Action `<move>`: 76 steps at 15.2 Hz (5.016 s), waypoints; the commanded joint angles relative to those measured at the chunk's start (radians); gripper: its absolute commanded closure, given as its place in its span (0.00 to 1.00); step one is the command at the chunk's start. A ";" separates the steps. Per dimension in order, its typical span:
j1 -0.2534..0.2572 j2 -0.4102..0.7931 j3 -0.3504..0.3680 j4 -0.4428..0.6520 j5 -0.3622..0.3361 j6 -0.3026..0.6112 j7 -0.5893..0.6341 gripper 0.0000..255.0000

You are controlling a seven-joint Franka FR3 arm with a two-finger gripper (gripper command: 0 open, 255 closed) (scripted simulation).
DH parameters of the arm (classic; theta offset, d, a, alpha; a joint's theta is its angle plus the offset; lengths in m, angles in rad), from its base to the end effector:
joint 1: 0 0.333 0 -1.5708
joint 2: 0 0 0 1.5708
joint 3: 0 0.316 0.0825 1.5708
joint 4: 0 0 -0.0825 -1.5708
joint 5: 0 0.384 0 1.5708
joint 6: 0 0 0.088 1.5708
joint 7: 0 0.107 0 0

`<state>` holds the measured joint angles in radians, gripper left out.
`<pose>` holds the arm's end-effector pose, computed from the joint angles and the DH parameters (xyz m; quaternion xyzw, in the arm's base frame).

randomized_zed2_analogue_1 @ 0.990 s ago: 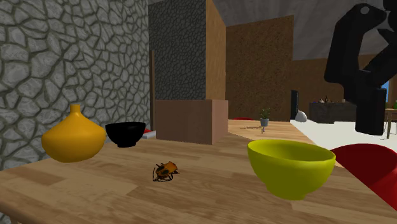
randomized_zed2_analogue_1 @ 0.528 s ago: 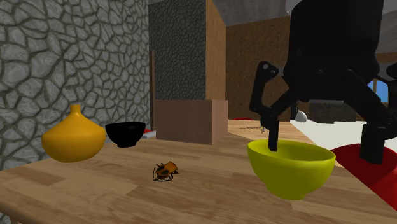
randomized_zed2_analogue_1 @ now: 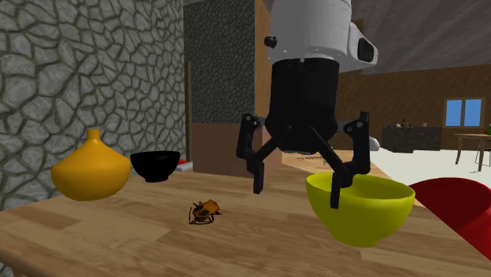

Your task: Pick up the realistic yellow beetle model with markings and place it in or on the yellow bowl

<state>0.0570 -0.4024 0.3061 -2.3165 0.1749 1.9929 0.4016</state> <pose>0.4055 0.1754 0.4958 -0.9973 0.0622 -0.0226 0.0321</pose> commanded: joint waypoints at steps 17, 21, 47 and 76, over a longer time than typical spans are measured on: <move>0.081 0.618 0.176 0.475 -0.291 0.214 0.455 0.00; 0.088 0.650 0.169 0.460 -0.311 0.257 0.468 0.00; 0.090 0.653 0.170 0.485 -0.311 0.235 0.468 1.00; 0.073 0.575 0.180 0.763 -0.253 -0.110 0.413 1.00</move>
<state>0.1407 0.1879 0.4894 -1.5453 -0.0887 1.8874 0.8302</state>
